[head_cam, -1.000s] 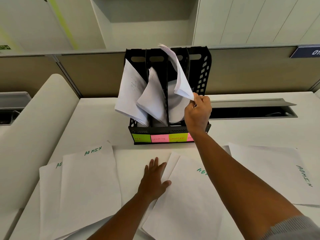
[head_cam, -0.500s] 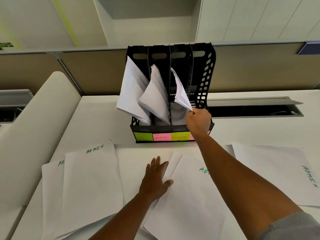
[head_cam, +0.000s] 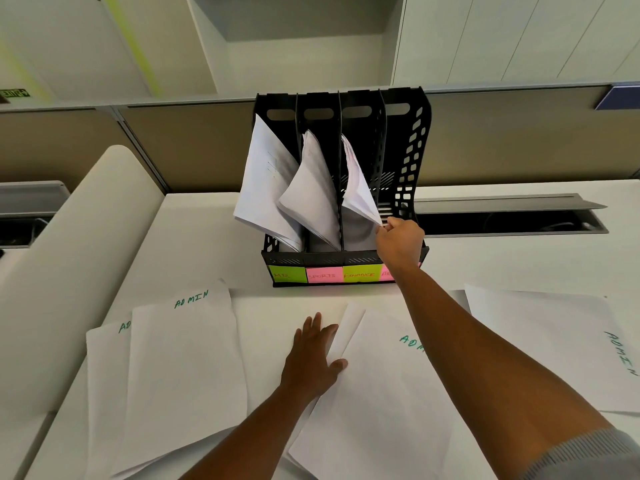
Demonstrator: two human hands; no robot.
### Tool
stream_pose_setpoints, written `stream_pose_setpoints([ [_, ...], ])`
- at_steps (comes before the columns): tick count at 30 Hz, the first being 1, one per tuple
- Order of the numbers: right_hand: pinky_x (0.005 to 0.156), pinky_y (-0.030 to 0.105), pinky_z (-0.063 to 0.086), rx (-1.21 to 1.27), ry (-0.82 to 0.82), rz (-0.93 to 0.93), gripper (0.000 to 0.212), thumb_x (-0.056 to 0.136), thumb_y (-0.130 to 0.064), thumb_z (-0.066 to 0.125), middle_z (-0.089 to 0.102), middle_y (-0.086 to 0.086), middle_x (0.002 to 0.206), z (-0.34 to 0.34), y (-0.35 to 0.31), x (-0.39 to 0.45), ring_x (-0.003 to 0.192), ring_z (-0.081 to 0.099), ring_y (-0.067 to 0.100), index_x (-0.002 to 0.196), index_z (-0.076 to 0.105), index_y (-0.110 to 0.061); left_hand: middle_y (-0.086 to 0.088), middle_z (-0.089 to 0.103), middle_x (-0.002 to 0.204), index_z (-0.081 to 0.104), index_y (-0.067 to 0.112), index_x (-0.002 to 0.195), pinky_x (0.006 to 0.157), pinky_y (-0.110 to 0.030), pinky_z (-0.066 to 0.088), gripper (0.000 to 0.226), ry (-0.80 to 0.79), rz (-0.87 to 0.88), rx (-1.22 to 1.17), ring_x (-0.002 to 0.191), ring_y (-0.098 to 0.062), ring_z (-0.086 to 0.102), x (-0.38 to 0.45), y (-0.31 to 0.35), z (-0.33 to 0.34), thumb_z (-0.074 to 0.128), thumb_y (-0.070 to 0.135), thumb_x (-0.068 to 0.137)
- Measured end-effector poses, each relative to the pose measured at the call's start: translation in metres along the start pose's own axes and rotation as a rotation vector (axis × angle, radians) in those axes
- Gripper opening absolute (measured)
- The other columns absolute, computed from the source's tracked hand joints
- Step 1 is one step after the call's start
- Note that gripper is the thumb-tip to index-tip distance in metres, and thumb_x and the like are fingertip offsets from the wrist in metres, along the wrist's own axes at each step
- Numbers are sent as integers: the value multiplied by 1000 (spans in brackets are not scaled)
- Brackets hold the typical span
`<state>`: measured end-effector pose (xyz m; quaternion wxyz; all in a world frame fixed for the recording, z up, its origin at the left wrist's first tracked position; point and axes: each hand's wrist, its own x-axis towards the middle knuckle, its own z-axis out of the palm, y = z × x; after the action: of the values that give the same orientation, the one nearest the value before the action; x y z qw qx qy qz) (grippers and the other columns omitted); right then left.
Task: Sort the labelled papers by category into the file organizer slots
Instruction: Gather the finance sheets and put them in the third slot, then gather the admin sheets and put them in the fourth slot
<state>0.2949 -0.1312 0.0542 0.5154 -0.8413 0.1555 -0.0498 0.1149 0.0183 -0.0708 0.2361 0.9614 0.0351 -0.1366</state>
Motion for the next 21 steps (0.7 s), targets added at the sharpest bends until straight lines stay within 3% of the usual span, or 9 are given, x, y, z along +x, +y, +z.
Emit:
stream_pose_setpoints([
  [2,44,10,33,-14,2,-68,39,79,4,58,41,-6,60,-4,0,-3,47,35,4,57,37,-20,9,8,162,31,36,145,118,-38,20,68,26,-15,5,149,-16,5,-3,2,-1,56,57,86],
  [3,41,12,29,-38,12,-111,39,76,8,54,38,-4,58,-7,0,-6,46,31,6,55,33,-17,10,15,160,34,35,143,117,-37,22,67,51,-18,2,149,-15,11,-5,3,-2,56,58,85],
  [6,56,23,39,-106,111,-245,12,78,5,52,52,9,73,-18,7,-20,61,46,16,67,52,-1,13,44,145,46,33,135,107,-27,36,63,169,-22,-20,133,-11,39,-13,7,-3,61,60,80],
  [11,65,13,39,-90,199,-363,5,86,-3,59,63,10,83,-30,36,-53,74,56,19,85,64,-5,13,58,111,53,31,125,84,-24,48,55,154,-103,-92,102,-10,53,-25,14,-4,62,59,78],
  [14,71,18,43,-96,165,-341,10,86,-4,62,67,10,89,-36,59,-76,79,63,22,95,68,-5,13,57,93,57,30,105,68,-22,42,39,59,-173,-118,82,-9,54,-33,15,-4,63,58,78],
  [17,70,22,44,-133,138,-289,14,86,-6,61,67,9,93,-42,81,-98,81,65,23,99,69,-7,13,60,81,57,30,86,65,-24,46,17,36,-210,-255,73,-9,57,-39,12,-3,62,45,84],
  [21,77,29,51,-232,41,-139,26,84,-13,66,64,6,108,-56,109,-117,88,63,20,110,64,-12,3,67,96,63,19,102,72,-26,49,19,38,-250,-521,85,-15,62,-45,3,-3,63,31,88],
])
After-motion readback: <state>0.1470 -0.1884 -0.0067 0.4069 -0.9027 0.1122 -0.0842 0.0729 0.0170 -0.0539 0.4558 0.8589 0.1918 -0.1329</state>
